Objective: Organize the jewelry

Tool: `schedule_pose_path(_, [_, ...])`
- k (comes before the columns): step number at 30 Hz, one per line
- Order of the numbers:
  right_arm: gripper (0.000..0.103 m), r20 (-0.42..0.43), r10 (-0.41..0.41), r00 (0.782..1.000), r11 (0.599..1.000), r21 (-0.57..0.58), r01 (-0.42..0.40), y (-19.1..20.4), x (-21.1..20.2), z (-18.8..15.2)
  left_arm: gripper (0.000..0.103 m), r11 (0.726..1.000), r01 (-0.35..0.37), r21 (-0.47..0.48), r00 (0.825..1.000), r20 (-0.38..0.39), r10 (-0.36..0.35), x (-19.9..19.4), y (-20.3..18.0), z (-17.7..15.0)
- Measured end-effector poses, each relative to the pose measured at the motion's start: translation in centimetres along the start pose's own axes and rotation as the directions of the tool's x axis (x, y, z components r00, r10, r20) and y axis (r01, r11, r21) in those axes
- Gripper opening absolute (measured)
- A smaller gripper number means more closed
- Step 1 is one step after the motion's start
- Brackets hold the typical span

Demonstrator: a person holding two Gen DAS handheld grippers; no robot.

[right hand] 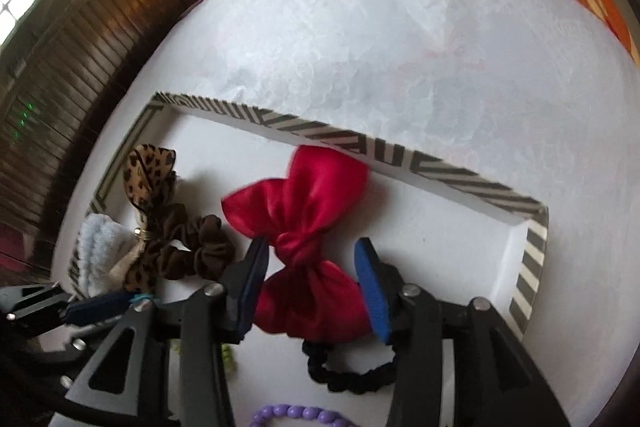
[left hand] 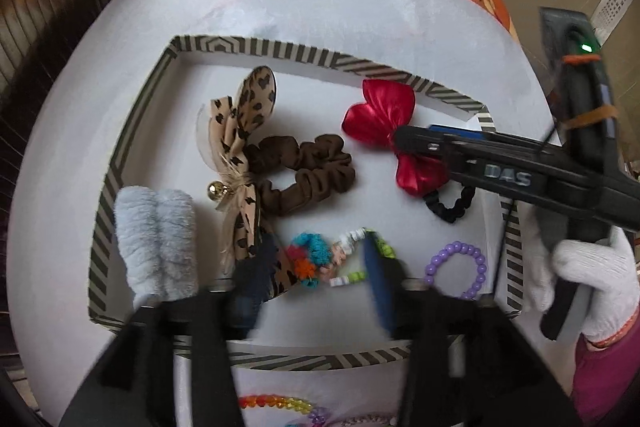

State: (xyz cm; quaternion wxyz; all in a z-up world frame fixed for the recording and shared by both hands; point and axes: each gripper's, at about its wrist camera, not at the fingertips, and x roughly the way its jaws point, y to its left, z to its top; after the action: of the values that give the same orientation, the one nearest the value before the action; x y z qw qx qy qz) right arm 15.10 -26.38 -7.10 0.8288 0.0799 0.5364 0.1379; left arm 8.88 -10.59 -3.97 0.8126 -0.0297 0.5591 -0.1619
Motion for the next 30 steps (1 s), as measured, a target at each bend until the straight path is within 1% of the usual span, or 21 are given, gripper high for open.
schedule_pose_path(1, [0.047,0.013,0.0,1.0,1.0,0.001,0.0,0.1,-0.7,-0.2,0.047,1.0,-0.005,0.001,1.0,0.008,0.005,-0.3,0.0,-0.1])
schedule_pose_path(6, [0.047,0.077,0.004,0.997,1.0,0.019,-0.005,0.4,-4.5,-1.9,0.047,1.0,-0.019,0.003,0.999,0.036,0.019,-2.0,0.1,-0.6])
schedule_pose_path(8, [0.048,0.115,0.013,0.993,0.999,0.046,-0.018,0.4,-6.5,-2.9,0.047,0.999,-0.037,0.013,0.998,0.051,0.036,-2.8,-0.1,-0.8])
schedule_pose_path(11, [0.052,0.147,0.018,0.989,0.996,0.085,-0.031,0.3,-8.7,-4.3,0.047,0.997,-0.066,0.035,0.995,0.076,0.063,-4.0,-0.6,-1.5])
schedule_pose_path(13, [0.052,0.167,0.013,0.986,0.995,0.096,-0.03,0.4,-10.1,-5.5,0.047,0.996,-0.084,0.04,0.992,0.097,0.08,-4.6,-1.1,-1.7])
schedule_pose_path(15, [0.052,0.179,0.003,0.984,0.995,0.099,-0.021,0.7,-11.3,-6.4,0.047,0.994,-0.101,0.041,0.989,0.111,0.096,-5.3,-1.3,-2.1])
schedule_pose_path(18, [0.052,0.193,-0.007,0.981,0.994,0.105,-0.014,1.4,-13.2,-8.4,0.047,0.994,-0.104,0.04,0.987,0.124,0.099,-6.3,-1.2,-2.8])
schedule_pose_path(24, [0.054,0.204,-0.023,0.979,0.993,0.121,-0.002,2.7,-15.5,-11.6,0.047,0.989,-0.141,0.052,0.98,0.15,0.132,-8.2,-1.1,-4.4])
schedule_pose_path(30, [0.055,0.211,-0.033,0.977,0.991,0.131,0.005,3.9,-16.9,-14.3,0.047,0.988,-0.137,0.071,0.976,0.18,0.123,-10.0,-1.2,-6.0])
